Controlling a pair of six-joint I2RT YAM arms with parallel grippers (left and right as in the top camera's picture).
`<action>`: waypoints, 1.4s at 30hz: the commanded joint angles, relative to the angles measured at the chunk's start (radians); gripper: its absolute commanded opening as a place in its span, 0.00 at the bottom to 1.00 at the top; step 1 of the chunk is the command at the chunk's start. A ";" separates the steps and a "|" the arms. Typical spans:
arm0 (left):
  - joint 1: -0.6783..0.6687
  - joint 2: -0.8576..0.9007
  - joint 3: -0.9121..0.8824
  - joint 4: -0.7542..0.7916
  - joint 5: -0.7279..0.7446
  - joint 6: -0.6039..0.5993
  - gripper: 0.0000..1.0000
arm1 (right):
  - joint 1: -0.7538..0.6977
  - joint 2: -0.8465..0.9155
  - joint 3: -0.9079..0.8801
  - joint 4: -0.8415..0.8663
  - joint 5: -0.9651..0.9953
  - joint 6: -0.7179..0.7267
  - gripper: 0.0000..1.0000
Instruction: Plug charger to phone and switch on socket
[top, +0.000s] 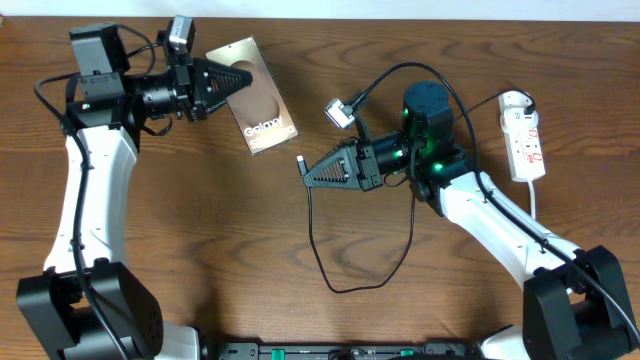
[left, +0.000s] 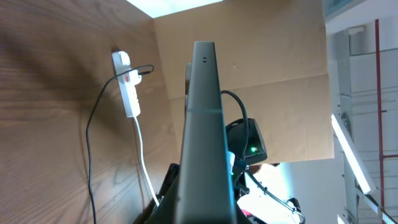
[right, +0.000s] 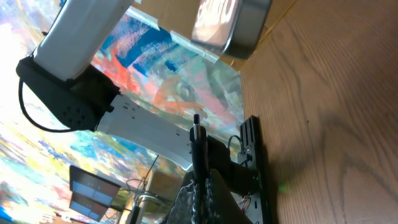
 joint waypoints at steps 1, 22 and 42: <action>-0.016 -0.020 0.021 0.002 0.053 0.008 0.07 | 0.006 -0.010 0.000 0.003 0.025 -0.007 0.01; -0.016 -0.020 0.021 0.032 0.053 0.012 0.07 | 0.066 -0.005 0.000 0.104 0.101 0.121 0.01; -0.021 -0.020 0.021 0.032 0.053 0.063 0.07 | 0.044 0.015 0.000 0.103 0.142 0.121 0.01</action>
